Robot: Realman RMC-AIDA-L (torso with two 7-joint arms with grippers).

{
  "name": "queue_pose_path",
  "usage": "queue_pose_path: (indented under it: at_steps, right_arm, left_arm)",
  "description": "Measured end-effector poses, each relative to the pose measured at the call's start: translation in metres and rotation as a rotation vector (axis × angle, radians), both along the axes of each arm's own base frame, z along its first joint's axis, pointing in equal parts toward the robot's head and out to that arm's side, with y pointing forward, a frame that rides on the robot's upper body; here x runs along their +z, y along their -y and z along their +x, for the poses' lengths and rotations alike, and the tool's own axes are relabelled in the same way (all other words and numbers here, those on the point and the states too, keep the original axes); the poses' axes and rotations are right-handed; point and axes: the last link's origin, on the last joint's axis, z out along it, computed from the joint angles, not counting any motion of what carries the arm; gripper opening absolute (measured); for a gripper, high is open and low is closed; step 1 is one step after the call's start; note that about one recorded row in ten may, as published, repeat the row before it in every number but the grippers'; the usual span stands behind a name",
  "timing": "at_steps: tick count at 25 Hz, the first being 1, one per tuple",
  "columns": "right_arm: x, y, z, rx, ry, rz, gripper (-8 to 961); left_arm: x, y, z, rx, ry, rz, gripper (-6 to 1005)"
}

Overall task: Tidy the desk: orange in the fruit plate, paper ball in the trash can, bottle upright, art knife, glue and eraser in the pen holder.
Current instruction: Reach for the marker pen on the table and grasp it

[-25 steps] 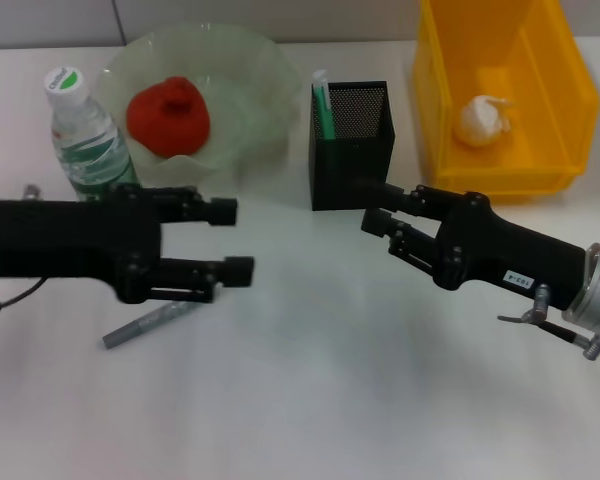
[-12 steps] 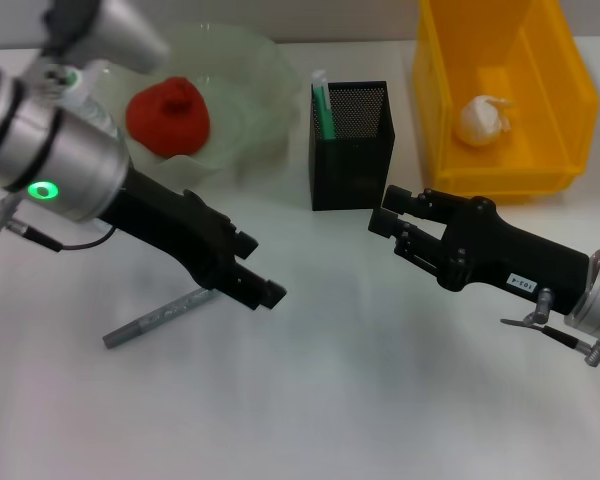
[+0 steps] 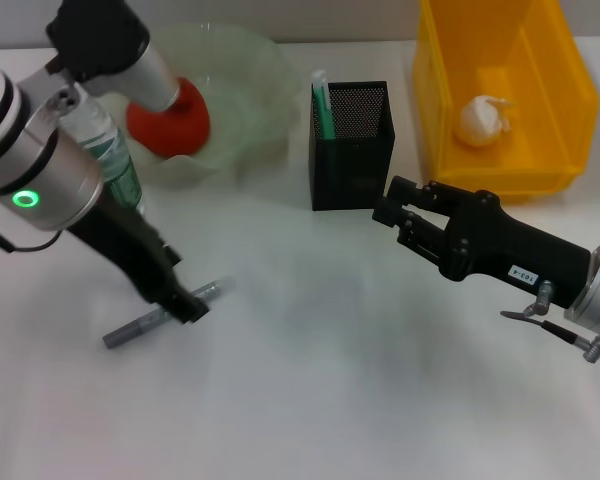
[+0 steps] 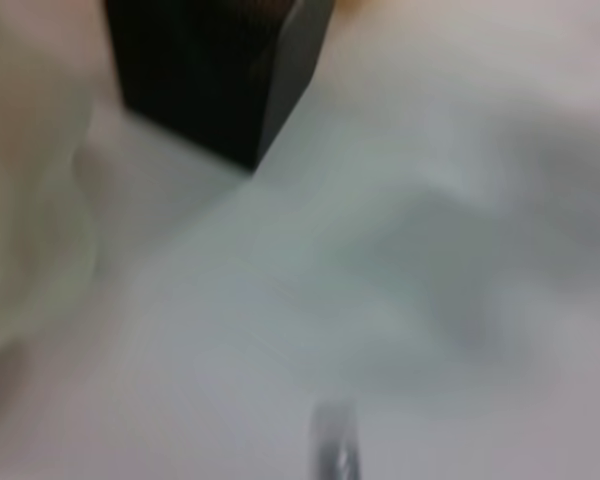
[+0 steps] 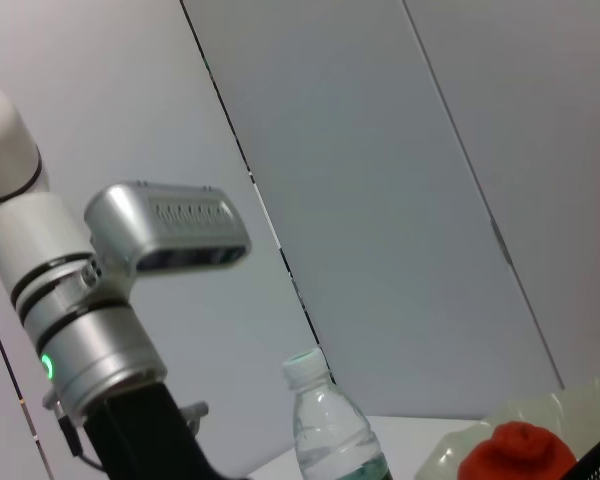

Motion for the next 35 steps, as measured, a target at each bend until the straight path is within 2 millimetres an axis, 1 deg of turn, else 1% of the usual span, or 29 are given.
queue_pose_path:
  at_steps: [5,6,7,11,20,30,35]
  right_arm:
    - [0.0,-0.002,-0.002,0.007,-0.001,0.0,366]
    - [0.0,-0.003,-0.004,0.01,-0.002,-0.001,366]
    - [0.0,-0.003,-0.004,0.01,-0.002,-0.001,366]
    - [-0.001,-0.003,-0.004,0.01,-0.002,-0.004,366]
    - [-0.002,0.0,-0.002,0.002,-0.01,-0.014,367]
    - [-0.003,0.002,-0.001,-0.004,-0.013,-0.02,367]
    - [-0.003,0.002,-0.001,-0.005,-0.016,-0.022,366]
  left_arm:
    - [-0.002,0.005,-0.014,0.033,-0.056,-0.009,770]
    - [-0.003,0.006,-0.02,0.044,-0.068,0.0,770]
    - [-0.003,0.006,-0.02,0.044,-0.068,0.0,770]
    - [-0.006,0.005,-0.03,0.077,-0.095,0.012,769]
    - [-0.015,0.005,-0.032,0.057,-0.152,0.013,769]
    - [-0.022,0.007,-0.036,0.06,-0.17,0.009,768]
    - [-0.024,0.007,-0.036,0.057,-0.172,0.014,706]
